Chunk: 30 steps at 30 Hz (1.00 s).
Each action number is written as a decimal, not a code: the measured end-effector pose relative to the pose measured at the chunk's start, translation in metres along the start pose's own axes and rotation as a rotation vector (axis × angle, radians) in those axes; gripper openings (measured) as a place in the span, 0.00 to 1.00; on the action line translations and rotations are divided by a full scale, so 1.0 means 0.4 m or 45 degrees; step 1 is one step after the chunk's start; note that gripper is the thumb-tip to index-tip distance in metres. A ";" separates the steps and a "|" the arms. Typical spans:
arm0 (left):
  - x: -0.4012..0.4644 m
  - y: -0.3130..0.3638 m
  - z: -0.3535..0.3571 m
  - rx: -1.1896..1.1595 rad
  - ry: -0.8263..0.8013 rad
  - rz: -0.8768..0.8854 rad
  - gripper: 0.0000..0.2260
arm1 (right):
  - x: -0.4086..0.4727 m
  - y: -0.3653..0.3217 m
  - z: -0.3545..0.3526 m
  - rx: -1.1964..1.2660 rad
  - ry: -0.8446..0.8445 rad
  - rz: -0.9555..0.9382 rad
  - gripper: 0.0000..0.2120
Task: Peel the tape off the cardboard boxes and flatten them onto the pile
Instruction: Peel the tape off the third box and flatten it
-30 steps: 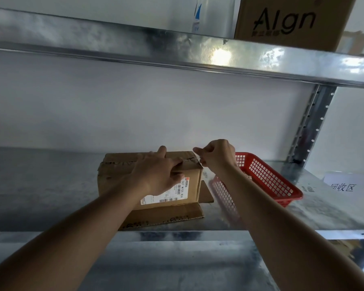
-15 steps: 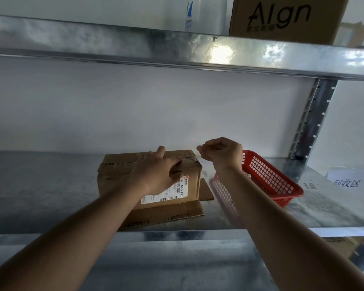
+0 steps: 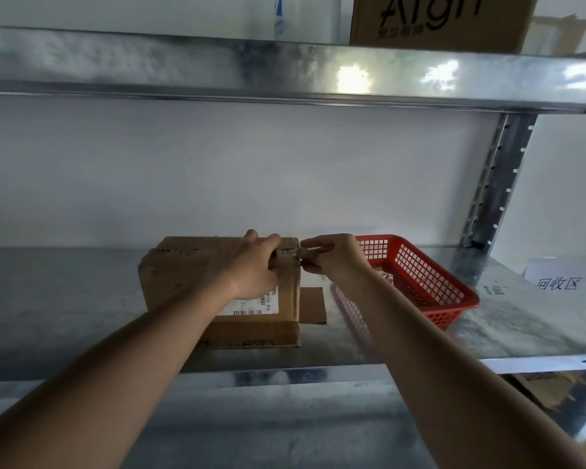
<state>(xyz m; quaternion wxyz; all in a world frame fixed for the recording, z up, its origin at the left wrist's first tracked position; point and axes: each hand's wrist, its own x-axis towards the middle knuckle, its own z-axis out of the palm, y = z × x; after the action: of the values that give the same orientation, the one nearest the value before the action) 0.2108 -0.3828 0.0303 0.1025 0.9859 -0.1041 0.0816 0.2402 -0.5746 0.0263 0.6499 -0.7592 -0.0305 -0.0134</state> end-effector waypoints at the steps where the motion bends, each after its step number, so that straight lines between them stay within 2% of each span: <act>1: 0.003 0.003 0.004 0.002 -0.004 0.003 0.14 | -0.004 0.000 -0.002 0.047 -0.010 -0.006 0.11; 4: 0.004 0.011 0.013 0.046 -0.026 0.011 0.21 | -0.003 -0.003 -0.010 0.101 -0.016 0.023 0.12; 9: -0.003 0.013 0.024 0.173 -0.021 0.006 0.35 | 0.005 -0.011 -0.028 0.136 -0.066 0.196 0.05; 13: -0.009 0.021 0.018 0.276 -0.037 -0.030 0.36 | 0.001 -0.002 -0.037 -0.174 0.048 0.148 0.04; 16: -0.006 0.039 0.017 0.301 -0.035 -0.048 0.33 | -0.006 -0.010 -0.049 -0.434 0.103 0.032 0.05; 20: -0.003 0.057 0.019 0.302 -0.048 -0.077 0.30 | -0.010 -0.031 -0.095 -0.905 0.242 -0.133 0.12; 26: -0.007 0.109 0.018 0.317 -0.053 -0.089 0.30 | -0.018 -0.029 -0.160 -0.940 0.314 -0.280 0.09; 30: -0.008 0.179 0.029 0.355 -0.053 -0.075 0.33 | -0.013 -0.008 -0.195 -1.030 0.356 -0.254 0.08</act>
<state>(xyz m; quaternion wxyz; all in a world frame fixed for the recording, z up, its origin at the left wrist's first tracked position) 0.1935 -0.4533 0.0320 -0.0352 0.9947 -0.0648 0.0717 0.2362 -0.6512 0.0411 0.2936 -0.9369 -0.0077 -0.1894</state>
